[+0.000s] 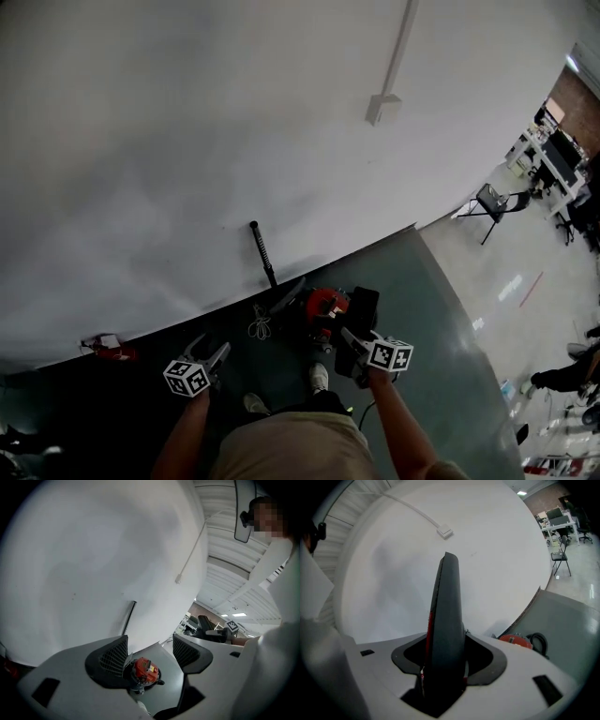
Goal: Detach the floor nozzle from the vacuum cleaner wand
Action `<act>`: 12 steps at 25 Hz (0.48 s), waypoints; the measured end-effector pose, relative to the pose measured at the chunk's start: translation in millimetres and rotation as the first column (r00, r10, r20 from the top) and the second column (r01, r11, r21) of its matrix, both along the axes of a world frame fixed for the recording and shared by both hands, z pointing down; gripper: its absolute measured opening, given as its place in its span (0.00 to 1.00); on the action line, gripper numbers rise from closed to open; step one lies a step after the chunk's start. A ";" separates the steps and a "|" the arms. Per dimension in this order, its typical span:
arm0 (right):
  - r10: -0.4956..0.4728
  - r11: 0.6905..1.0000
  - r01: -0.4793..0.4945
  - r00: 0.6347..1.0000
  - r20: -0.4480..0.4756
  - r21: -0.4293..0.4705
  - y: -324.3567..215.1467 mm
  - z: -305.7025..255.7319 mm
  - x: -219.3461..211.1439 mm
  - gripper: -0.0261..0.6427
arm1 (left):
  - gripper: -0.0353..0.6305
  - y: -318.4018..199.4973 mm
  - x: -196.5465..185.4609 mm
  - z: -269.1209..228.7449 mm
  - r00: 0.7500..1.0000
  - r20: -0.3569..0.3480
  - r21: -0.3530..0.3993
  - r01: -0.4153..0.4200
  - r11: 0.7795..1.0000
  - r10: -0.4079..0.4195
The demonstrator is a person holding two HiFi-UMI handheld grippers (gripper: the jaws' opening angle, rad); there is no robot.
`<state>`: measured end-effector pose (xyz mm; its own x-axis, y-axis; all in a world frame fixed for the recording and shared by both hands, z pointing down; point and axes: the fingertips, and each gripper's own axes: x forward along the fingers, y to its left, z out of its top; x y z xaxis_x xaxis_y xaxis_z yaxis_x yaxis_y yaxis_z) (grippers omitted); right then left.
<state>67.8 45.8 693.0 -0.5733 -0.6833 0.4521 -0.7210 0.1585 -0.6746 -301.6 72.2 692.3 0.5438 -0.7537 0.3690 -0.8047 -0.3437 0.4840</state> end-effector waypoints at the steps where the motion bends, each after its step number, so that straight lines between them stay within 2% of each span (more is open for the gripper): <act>1: 0.001 1.000 -0.001 1.000 0.003 -0.004 0.9 4.1 -6.8 0.38 | 0.52 2.8 -9.4 5.9 1.000 0.003 -0.008 0.010 1.000 -0.010; 7: 0.037 0.998 -0.036 0.999 0.011 -0.050 -0.6 31.2 -30.0 0.38 | 0.52 13.3 -43.4 40.1 0.998 0.016 -0.067 0.061 0.996 -0.060; 12: 0.035 0.998 -0.033 0.999 0.018 -0.061 -8.9 39.1 -46.3 0.38 | 0.52 3.0 -53.0 49.8 0.996 0.007 -0.083 0.087 0.993 -0.087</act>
